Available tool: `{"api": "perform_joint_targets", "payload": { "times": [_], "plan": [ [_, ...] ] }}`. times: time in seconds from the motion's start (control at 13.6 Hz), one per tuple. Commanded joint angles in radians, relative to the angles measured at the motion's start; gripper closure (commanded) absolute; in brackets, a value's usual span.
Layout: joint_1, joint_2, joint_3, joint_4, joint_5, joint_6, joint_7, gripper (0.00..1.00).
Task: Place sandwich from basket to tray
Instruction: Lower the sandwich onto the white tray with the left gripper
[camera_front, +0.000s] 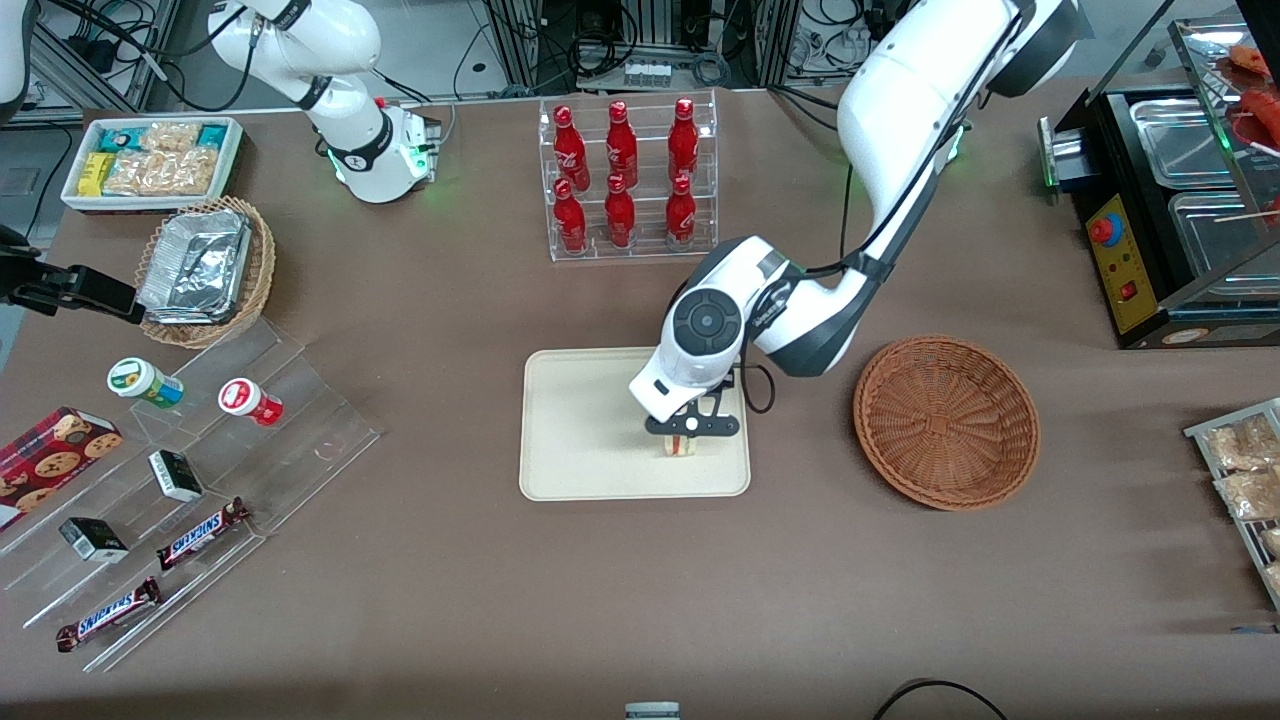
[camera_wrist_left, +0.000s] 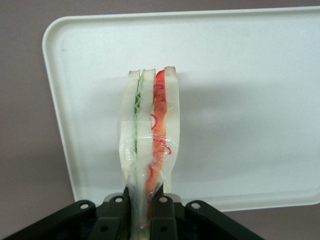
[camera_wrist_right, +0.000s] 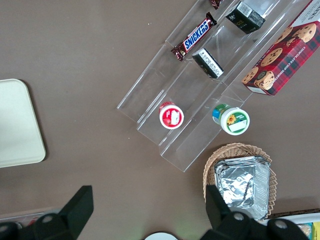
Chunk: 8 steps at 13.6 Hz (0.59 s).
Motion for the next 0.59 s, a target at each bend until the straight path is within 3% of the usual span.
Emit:
{"api": "perform_joint_targets", "payload": {
  "times": [0.0,0.51],
  "plan": [
    [-0.021,0.039,0.011,0.042,0.026,0.022,-0.02,1.0],
    [-0.021,0.065,0.014,0.041,0.054,0.067,-0.024,1.0]
  ]
}}
